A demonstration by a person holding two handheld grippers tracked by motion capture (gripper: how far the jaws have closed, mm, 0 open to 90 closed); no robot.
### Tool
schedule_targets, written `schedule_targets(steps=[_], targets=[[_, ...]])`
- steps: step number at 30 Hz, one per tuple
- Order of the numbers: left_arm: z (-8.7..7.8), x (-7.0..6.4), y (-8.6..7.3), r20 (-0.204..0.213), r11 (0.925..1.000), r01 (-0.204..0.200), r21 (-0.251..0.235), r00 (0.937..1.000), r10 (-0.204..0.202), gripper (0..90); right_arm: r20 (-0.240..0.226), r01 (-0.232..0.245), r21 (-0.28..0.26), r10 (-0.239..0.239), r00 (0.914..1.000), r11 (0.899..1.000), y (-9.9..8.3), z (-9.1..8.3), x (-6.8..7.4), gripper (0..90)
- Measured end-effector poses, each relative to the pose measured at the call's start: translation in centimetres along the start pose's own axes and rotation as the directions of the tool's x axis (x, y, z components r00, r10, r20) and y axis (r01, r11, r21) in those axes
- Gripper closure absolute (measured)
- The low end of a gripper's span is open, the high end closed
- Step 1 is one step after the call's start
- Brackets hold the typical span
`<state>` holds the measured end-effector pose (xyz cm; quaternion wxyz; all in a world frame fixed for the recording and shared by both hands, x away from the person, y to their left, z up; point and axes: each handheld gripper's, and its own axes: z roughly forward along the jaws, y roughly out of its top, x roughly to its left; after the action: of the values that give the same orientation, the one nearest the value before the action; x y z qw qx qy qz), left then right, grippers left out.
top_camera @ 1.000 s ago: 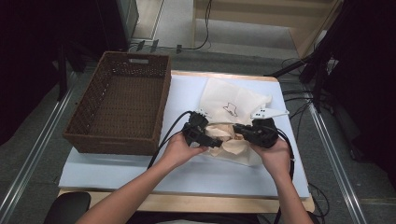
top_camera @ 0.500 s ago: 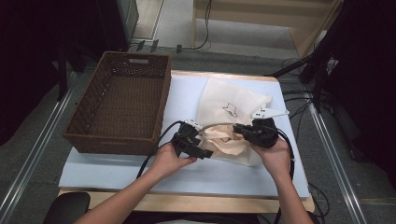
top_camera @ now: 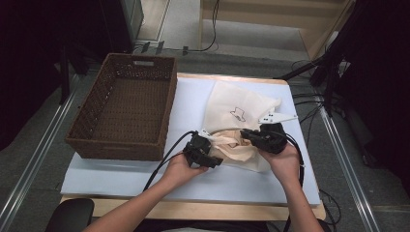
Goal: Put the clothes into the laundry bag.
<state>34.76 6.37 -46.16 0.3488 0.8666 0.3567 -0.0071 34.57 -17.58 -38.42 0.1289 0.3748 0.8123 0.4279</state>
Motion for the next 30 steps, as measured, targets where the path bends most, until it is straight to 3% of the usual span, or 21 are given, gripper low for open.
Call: schedule_targets(steps=[5, 7, 10, 15, 17, 24, 28, 30], targets=[[0.4, -0.3, 0.2, -0.029, 0.9993, -0.036, 0.008, 0.9989, 0.036, 65.3, -0.001, -0.001, 0.002, 0.001, 1.0, 1.0, 0.0, 0.0, 0.1, 88.0], [0.6, -0.1, 0.5, -0.01, 0.9999, -0.013, 0.01, 0.9999, 0.013, 74.3, -0.002, 0.004, 0.003, -0.004, 1.0, 1.0, 0.1, 0.1, 0.1, 87.9], [1.0, 0.0, 0.9, 0.006, 0.9996, -0.01, 0.026, 0.9999, 0.01, 85.2, -0.004, 0.003, 0.004, -0.003, 1.0, 1.0, 0.1, 0.2, 0.2, 88.0], [1.4, -0.1, 1.9, 0.055, 0.9991, 0.028, 0.03, 0.998, -0.03, 88.1, -0.01, 0.006, 0.008, -0.006, 0.9999, 1.0, 0.1, 0.2, 0.3, 87.9], [1.3, -0.1, 2.6, 0.077, 0.9986, 0.053, 0.003, 0.9956, -0.053, 88.2, -0.01, 0.004, 0.005, -0.004, 0.9999, 1.0, 0.1, 0.2, 0.3, 87.9], [0.8, -0.8, 5.1, 0.073, 0.9971, 0.056, -0.05, 0.996, -0.053, 88.4, -0.02, -0.007, -0.009, 0.007, 0.9998, 1.0, 0.2, -0.1, 0.2, 88.0], [1.0, -0.8, 6.0, 0.07, 0.9933, 0.084, -0.079, 0.9945, -0.078, 88.3, -0.019, -0.007, -0.014, 0.007, 0.9998, 1.0, 0.3, -0.3, 0.3, 88.0], [1.1, -0.8, 6.2, 0.057, 0.9926, 0.078, -0.093, 0.9957, -0.073, 88.3, -0.024, -0.013, -0.016, 0.012, 0.9996, 1.0, 0.3, -0.4, 0.3, 88.0]])
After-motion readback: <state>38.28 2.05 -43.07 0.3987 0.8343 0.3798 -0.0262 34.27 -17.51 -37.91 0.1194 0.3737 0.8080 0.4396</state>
